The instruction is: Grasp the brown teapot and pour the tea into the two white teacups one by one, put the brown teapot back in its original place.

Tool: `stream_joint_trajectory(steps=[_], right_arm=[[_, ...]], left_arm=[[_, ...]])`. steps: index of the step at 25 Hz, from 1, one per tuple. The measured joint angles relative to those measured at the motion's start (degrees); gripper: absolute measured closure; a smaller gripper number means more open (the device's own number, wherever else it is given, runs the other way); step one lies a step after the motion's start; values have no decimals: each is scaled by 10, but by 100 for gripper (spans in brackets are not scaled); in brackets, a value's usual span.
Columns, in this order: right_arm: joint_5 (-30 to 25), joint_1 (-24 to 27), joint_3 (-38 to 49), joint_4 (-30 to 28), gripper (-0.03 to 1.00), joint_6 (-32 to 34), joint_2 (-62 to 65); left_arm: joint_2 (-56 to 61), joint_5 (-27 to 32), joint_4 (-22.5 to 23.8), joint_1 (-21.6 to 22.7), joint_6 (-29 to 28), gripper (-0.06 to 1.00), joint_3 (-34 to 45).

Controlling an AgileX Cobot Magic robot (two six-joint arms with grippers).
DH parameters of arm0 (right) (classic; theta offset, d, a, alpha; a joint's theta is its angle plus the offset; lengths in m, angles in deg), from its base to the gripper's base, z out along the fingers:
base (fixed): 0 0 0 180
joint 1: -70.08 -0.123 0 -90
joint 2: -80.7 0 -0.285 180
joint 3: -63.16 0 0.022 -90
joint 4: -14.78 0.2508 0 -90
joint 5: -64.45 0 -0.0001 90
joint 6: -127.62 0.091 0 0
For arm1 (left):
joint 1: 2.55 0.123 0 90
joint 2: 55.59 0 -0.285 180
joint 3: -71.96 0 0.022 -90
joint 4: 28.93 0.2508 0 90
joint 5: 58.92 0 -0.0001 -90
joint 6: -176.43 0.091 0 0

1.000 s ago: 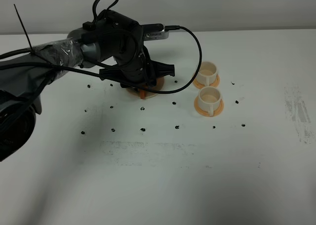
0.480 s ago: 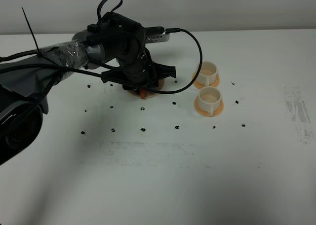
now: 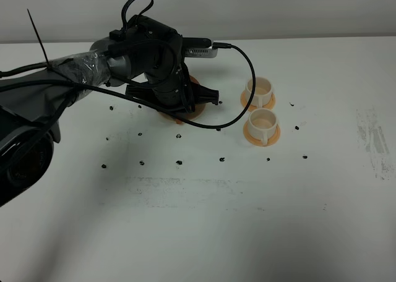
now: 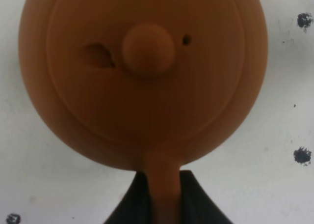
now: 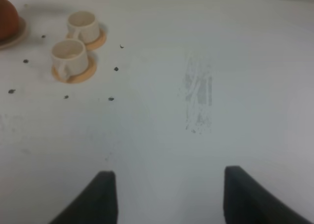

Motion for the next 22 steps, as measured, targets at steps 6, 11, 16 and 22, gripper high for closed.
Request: stream_joint_trajectory(steps=[6,11,16,22], right_arm=[[0,0,0,-1,47,1,0],[0,0,0,-1,47,1,0],[0,0,0,-1,47,1,0],[0,0,0,-1,47,1,0]], left_arm=[[7,6,2,0,3,82,0],[17,11,10,0,5,82,0],[18,11,24,0,16,82,0],[24,-3,28,0,69,82,0]])
